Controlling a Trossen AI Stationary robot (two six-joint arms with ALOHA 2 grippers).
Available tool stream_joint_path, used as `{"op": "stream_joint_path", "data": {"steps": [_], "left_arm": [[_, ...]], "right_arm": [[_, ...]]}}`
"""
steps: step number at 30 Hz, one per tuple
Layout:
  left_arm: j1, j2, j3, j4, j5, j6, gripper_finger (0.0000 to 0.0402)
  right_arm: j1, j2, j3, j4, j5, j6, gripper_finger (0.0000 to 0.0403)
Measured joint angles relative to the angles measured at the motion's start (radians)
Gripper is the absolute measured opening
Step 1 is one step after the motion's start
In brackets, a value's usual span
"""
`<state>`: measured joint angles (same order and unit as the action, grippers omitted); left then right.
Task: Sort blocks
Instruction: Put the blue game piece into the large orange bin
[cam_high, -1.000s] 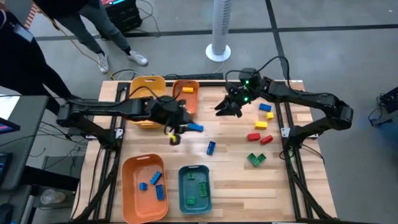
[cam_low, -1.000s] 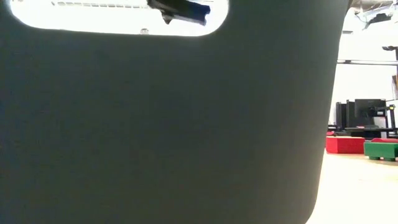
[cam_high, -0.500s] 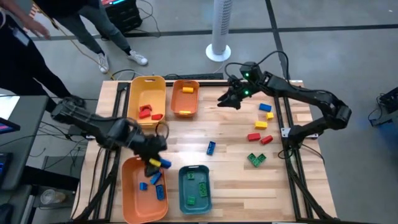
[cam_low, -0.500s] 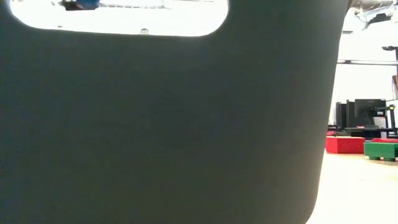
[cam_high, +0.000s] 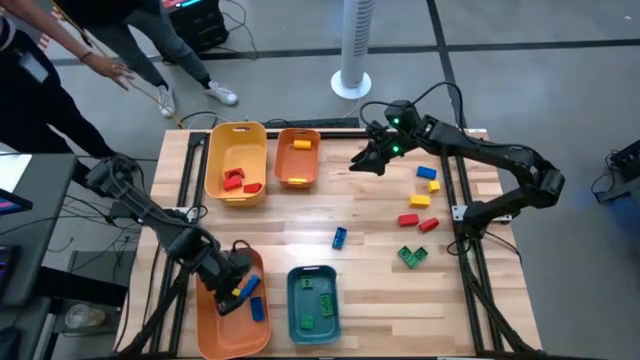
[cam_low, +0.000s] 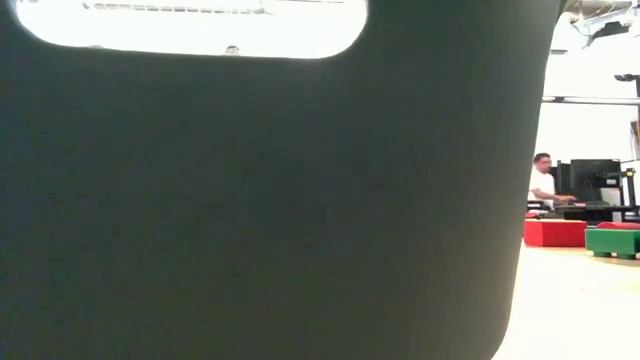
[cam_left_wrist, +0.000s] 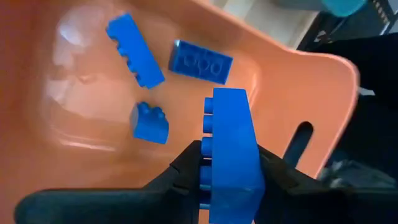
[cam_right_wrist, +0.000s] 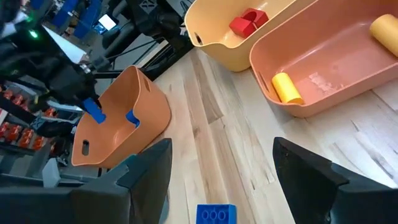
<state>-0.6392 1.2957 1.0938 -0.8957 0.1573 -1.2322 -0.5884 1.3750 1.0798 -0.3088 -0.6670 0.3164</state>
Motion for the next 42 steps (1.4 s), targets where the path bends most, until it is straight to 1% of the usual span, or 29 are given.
{"op": "stream_joint_path", "data": {"steps": [2,4,7,10,12,14,18,20,23,25,27,29,34,36,39,42], "left_arm": [[-0.005,0.0,-0.045,0.034,0.015,-0.04,0.0081],[-0.005,0.0,-0.074,0.031,0.031,-0.078,0.0081],[-0.005,-0.001,-0.101,0.016,0.048,-0.124,0.0093],[-0.005,0.0,-0.126,0.009,0.048,-0.138,0.0112],[-0.005,0.0,-0.129,0.011,0.048,-0.135,0.0126],[0.002,0.0,-0.129,0.021,0.048,-0.121,0.0141],[0.018,-0.002,-0.128,0.046,0.048,-0.097,0.017],[0.031,-0.002,-0.128,0.044,0.07,-0.093,0.0183],[0.051,-0.009,-0.127,0.066,0.141,-0.094,0.0193],[0.057,-0.02,-0.113,0.076,0.147,-0.117,0.0193],[0.06,-0.028,-0.081,0.08,0.119,-0.139,0.019],[0.06,-0.04,-0.044,0.079,0.055,-0.163,0.0187],[0.06,-0.054,0.045,0.078,-0.192,-0.21,0.0185],[0.06,-0.053,0.07,0.08,-0.276,-0.223,0.0185],[0.06,-0.051,0.1,0.078,-0.356,-0.247,0.0185],[0.06,-0.051,0.119,0.079,-0.387,-0.249,0.0185]], "right_arm": [[0.008,0.0,0.0,-0.01,0.029,-0.001,0.0285],[0.019,0.0,0.0,-0.035,0.042,-0.008,0.0286],[0.059,0.0,0.0,-0.118,0.06,-0.067,0.0286],[0.134,0.0,0.0,-0.247,0.191,-0.196,0.0286],[0.187,0.0,-0.01,-0.291,0.26,-0.294,0.0286],[0.232,0.0,-0.027,-0.293,0.273,-0.369,0.0286],[0.318,0.004,-0.047,-0.28,0.275,-0.607,0.0286],[0.354,0.01,-0.055,-0.271,0.277,-0.691,0.0286],[0.398,0.041,-0.055,-0.249,0.289,-0.76,0.0286],[0.415,0.078,-0.055,-0.252,0.3,-0.783,0.0286],[0.426,0.126,-0.055,-0.241,0.305,-0.804,0.0286],[0.443,0.175,-0.056,-0.212,0.308,-0.821,0.0286],[0.491,0.265,-0.055,-0.093,0.311,-0.887,0.0286],[0.507,0.296,-0.055,-0.068,0.335,-0.912,0.0286],[0.527,0.333,-0.054,-0.032,0.404,-0.954,0.0286],[0.539,0.365,-0.055,-0.012,0.46,-0.98,0.0286]]}}
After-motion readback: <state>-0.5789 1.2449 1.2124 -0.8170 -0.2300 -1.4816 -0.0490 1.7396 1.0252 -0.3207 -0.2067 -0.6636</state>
